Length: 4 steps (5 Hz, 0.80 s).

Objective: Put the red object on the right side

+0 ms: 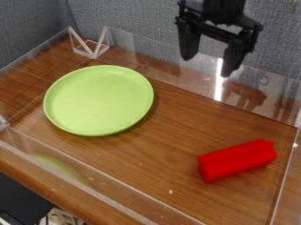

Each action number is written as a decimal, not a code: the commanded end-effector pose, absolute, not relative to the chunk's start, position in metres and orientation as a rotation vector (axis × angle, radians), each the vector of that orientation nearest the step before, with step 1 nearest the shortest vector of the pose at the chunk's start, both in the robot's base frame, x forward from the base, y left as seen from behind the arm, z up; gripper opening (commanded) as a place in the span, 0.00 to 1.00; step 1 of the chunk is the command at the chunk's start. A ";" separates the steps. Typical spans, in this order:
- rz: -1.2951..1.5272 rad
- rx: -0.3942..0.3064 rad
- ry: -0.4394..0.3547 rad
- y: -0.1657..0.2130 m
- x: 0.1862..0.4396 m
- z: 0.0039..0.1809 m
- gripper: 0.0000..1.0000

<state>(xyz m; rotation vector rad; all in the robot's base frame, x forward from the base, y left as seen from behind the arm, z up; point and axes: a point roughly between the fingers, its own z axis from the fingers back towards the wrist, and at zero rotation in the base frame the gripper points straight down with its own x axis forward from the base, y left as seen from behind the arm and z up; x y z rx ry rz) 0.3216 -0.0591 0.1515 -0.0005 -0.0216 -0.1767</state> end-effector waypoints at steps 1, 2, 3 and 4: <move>-0.152 -0.004 -0.073 -0.056 0.332 0.152 1.00; -0.182 -0.004 -0.070 -0.046 0.342 0.133 1.00; -0.218 -0.005 -0.074 -0.039 0.346 0.126 1.00; -0.257 -0.011 -0.076 -0.035 0.352 0.119 1.00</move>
